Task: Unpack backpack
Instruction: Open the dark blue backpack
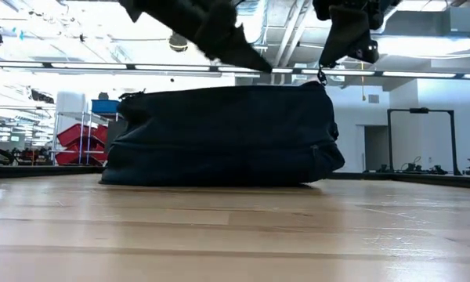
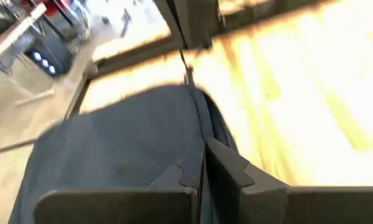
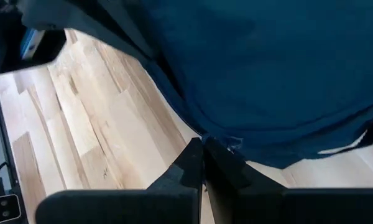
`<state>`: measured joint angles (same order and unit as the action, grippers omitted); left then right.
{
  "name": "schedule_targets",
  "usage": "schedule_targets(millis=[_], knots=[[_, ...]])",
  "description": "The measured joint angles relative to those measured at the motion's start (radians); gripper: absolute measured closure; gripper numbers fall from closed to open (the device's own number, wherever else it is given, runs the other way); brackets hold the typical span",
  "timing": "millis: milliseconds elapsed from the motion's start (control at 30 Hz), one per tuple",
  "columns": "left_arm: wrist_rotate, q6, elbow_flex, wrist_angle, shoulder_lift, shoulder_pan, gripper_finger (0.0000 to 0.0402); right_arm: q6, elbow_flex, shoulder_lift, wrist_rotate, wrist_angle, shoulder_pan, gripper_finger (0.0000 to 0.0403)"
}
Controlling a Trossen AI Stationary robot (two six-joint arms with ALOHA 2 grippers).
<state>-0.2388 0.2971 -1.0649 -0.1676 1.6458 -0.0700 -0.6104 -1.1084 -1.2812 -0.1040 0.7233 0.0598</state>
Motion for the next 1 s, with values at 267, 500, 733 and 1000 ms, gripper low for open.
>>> schedule_targets(millis=[267,500,733,1000], knots=[[0.005,0.026,0.000,-0.084,0.031,0.004,0.0356,0.016,0.000,0.000,-0.001,-0.021,0.016,0.0403],[0.070,-0.092,-0.001,-0.131,0.049,0.025,0.0279,0.017,0.000,0.000,-0.003,-0.021,0.019,0.0403],[0.036,-0.099,-0.031,-0.137,0.140,0.026,0.0225,0.017,0.000,0.000,-0.003,-0.020,0.021,0.0403],[-0.045,-0.018,-0.071,-0.137,0.158,0.026,0.0212,0.017,0.000,0.000,-0.004,-0.033,0.052,0.0403]])
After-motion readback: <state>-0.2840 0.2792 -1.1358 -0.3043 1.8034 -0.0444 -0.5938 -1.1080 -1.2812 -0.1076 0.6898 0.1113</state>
